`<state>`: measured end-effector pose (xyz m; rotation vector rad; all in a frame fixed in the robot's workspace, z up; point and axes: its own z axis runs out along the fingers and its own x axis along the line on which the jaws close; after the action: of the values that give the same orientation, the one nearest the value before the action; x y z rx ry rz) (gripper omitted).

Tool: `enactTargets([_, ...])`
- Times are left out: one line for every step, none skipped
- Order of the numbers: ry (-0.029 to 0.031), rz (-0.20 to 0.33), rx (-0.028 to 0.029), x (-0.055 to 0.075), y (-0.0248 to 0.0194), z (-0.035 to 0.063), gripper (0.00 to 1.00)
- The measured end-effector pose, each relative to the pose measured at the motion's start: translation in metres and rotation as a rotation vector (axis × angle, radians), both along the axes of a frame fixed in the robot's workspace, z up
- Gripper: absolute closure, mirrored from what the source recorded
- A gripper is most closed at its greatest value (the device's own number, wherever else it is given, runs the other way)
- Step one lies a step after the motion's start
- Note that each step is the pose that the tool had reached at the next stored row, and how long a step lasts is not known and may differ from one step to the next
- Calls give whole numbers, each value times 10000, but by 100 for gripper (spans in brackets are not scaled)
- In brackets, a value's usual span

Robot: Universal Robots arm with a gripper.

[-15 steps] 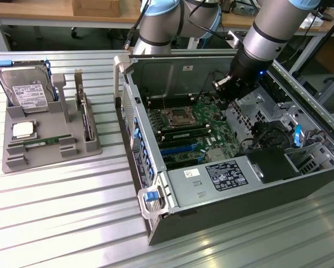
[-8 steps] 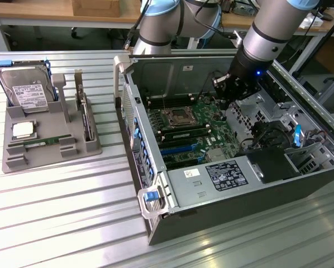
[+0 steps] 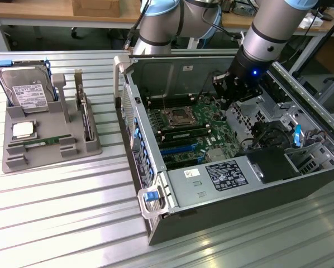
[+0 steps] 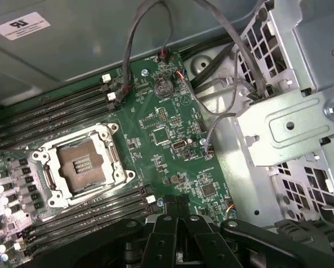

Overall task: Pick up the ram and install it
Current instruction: 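Press down the ram until it locks into place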

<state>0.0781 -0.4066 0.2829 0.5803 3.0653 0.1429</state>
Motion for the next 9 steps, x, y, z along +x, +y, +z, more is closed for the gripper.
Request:
enactTargets([0, -208, -1, 0, 0, 0, 89])
enactTargets([0, -312, -1, 0, 0, -1, 89])
enactTargets([0, -433, -2, 0, 0, -1, 89])
enactTargets([0, -656, -2, 0, 0, -1, 89])
enactTargets([0, -853, -3, 0, 0, -2, 89])
enactTargets([0, -951, -3, 0, 0, -2, 89])
enactTargets([0, -1166, -4, 0, 0, -2, 89])
enactTargets([0, -1298, -4, 0, 0, -3, 89])
enactTargets([0, -1686, -5, 0, 0, -3, 89])
